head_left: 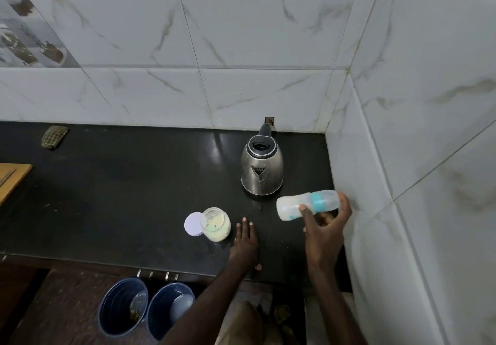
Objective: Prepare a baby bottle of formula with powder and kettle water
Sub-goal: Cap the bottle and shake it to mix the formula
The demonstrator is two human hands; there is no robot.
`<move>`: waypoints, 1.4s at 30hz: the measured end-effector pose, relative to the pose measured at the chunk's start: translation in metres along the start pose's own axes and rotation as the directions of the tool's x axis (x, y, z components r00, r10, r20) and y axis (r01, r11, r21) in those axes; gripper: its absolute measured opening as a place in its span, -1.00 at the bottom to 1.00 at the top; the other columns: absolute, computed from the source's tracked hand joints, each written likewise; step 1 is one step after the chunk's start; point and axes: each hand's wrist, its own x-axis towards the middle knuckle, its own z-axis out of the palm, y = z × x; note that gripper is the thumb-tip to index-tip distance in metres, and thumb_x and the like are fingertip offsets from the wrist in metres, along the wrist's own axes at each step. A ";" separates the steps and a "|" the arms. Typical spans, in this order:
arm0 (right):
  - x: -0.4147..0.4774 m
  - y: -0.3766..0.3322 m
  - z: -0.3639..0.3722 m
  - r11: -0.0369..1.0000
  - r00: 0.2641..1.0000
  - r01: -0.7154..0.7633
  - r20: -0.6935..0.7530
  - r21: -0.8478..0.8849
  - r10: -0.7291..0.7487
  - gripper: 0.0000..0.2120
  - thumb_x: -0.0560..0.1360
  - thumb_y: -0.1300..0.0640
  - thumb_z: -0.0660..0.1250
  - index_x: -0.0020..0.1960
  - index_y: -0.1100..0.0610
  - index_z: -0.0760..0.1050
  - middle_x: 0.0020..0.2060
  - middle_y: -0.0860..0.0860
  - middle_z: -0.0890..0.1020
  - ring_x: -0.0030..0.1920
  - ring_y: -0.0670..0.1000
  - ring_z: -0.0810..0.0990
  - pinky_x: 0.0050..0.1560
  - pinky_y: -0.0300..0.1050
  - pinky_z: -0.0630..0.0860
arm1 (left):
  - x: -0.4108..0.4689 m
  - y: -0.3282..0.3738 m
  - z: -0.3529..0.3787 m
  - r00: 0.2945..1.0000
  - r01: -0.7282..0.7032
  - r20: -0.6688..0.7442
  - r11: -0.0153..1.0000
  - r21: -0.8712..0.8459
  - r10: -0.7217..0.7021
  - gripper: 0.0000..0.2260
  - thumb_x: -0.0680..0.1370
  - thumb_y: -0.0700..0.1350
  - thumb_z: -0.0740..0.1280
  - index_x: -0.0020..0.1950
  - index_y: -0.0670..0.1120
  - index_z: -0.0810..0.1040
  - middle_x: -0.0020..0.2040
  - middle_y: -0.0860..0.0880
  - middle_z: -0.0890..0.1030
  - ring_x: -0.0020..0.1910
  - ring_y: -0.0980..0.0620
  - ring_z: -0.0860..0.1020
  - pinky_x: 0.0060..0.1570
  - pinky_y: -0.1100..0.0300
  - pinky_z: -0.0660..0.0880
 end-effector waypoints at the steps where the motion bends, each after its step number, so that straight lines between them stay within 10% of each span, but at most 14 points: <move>1: -0.002 0.001 0.001 1.000 1.000 -0.008 -0.003 0.001 0.008 -0.19 0.48 0.08 0.58 0.53 -0.27 0.19 0.43 0.03 0.52 0.25 0.07 0.65 0.12 0.21 0.70 | 0.000 0.000 0.000 1.000 0.000 -0.002 1.000 0.003 0.000 0.25 0.37 -0.02 0.65 0.65 -0.28 -0.26 0.64 -0.30 -0.32 0.64 -0.32 -0.26 0.62 -0.18 0.09; 6: -0.029 0.022 0.009 0.986 0.965 -0.001 0.257 -0.168 0.045 -0.14 0.42 0.04 0.62 0.50 -0.40 0.20 0.38 -0.02 0.57 0.23 0.05 0.67 0.09 0.19 0.70 | -0.003 0.000 -0.002 1.000 -0.002 0.017 0.999 -0.036 0.003 0.23 0.39 -0.06 0.64 0.67 -0.23 -0.27 0.63 -0.27 -0.37 0.64 -0.30 -0.30 0.61 -0.19 0.05; 12: 0.004 0.004 -0.003 1.000 1.000 -0.001 0.001 -0.028 0.001 -0.20 0.47 0.06 0.58 0.53 -0.25 0.21 0.41 0.03 0.55 0.24 0.09 0.66 0.12 0.22 0.69 | -0.003 0.001 -0.002 1.000 -0.001 -0.003 1.000 0.011 0.001 0.23 0.38 -0.03 0.64 0.65 -0.29 -0.25 0.64 -0.31 -0.32 0.64 -0.32 -0.25 0.62 -0.16 0.06; 18: -0.031 0.021 0.010 0.979 0.966 0.035 0.259 -0.199 0.018 -0.16 0.42 0.01 0.62 0.51 -0.34 0.22 0.35 -0.04 0.59 0.20 0.03 0.67 0.17 0.14 0.67 | -0.005 0.003 -0.004 1.000 0.014 0.010 0.999 -0.048 -0.013 0.25 0.38 -0.05 0.64 0.67 -0.21 -0.29 0.64 -0.23 -0.37 0.64 -0.28 -0.29 0.59 -0.19 0.07; 24: -0.005 0.002 0.002 1.000 1.000 0.009 0.026 -0.019 -0.008 -0.19 0.47 0.10 0.59 0.53 -0.26 0.21 0.38 -0.02 0.56 0.21 0.03 0.66 0.15 0.12 0.69 | -0.004 0.003 -0.003 1.000 0.002 -0.004 1.000 -0.005 -0.002 0.23 0.39 -0.04 0.64 0.65 -0.28 -0.26 0.64 -0.29 -0.33 0.64 -0.31 -0.26 0.61 -0.18 0.07; 42: -0.019 0.005 0.012 0.995 0.980 0.025 0.198 -0.094 -0.006 -0.17 0.41 0.06 0.63 0.45 -0.40 0.23 0.30 -0.10 0.61 0.14 -0.05 0.68 0.12 0.11 0.70 | -0.001 0.002 0.000 0.999 -0.010 -0.042 1.000 0.021 0.011 0.20 0.41 -0.04 0.61 0.65 -0.29 -0.28 0.63 -0.30 -0.34 0.64 -0.32 -0.26 0.61 -0.13 0.03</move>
